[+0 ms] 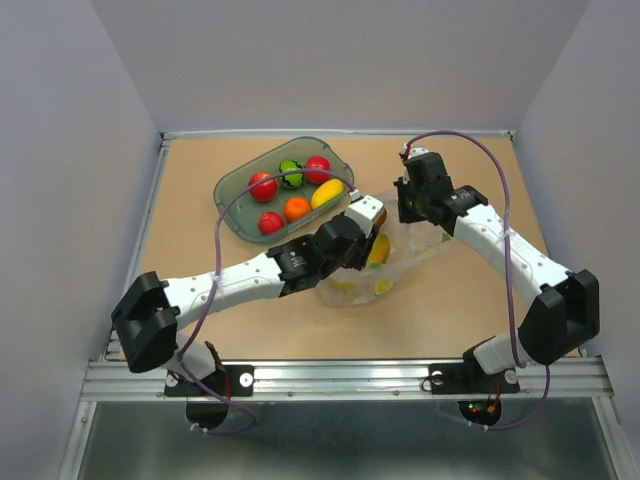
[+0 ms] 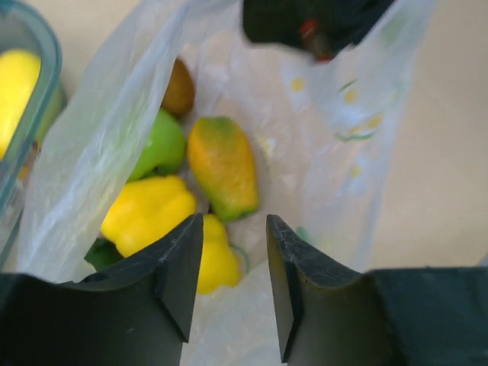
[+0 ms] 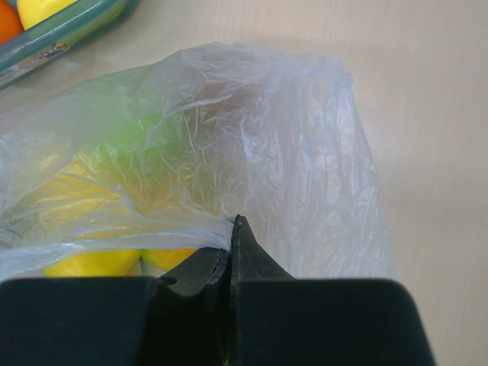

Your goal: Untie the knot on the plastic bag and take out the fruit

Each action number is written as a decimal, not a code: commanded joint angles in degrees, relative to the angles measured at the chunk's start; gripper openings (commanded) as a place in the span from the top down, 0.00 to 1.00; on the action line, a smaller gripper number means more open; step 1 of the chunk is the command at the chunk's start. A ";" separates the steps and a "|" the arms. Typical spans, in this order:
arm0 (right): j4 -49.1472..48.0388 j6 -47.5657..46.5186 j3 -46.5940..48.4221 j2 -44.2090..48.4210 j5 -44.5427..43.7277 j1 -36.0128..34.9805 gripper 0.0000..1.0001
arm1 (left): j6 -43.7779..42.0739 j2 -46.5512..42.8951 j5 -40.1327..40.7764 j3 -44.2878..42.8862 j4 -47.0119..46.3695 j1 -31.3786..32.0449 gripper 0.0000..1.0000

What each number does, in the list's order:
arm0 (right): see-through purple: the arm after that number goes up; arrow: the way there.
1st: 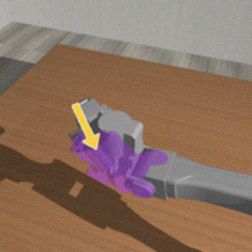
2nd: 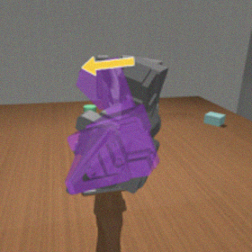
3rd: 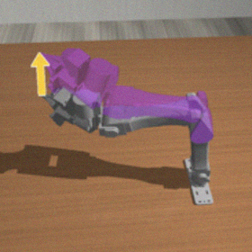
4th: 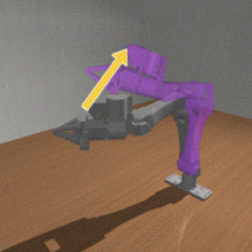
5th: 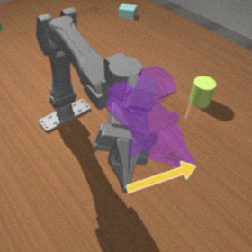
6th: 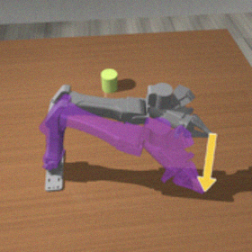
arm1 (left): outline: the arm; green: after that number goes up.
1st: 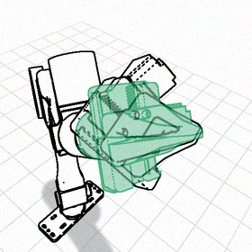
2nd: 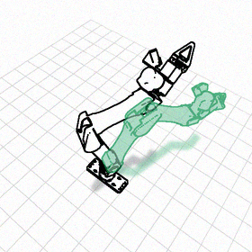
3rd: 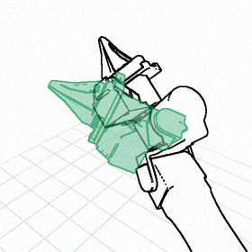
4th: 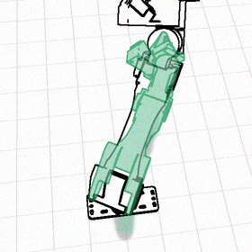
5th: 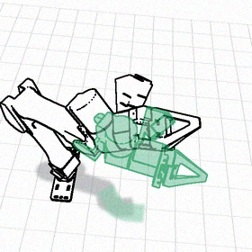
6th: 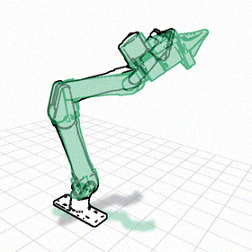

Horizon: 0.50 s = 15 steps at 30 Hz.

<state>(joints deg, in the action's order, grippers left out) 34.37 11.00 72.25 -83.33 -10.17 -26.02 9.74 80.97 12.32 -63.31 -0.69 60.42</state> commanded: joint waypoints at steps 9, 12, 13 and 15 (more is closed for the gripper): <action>-0.71 1.82 9.55 -9.29 -13.38 7.99 0.99 | 17.48 3.50 6.05 15.84 4.72 7.86 0.62; -0.62 4.81 14.58 -14.57 -13.03 14.49 0.99 | 22.68 1.48 5.27 20.67 6.22 10.33 0.63; -0.62 5.25 15.63 -15.71 -12.59 16.86 0.99 | 24.26 0.17 5.09 22.94 6.40 10.59 0.63; -0.53 5.52 17.57 -18.26 -11.28 18.11 0.99 | 26.29 -0.90 4.56 24.89 7.01 10.68 0.64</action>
<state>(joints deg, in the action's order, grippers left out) 35.79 14.11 83.05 -99.18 -18.37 -13.13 27.68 84.60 17.37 -42.46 1.45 70.61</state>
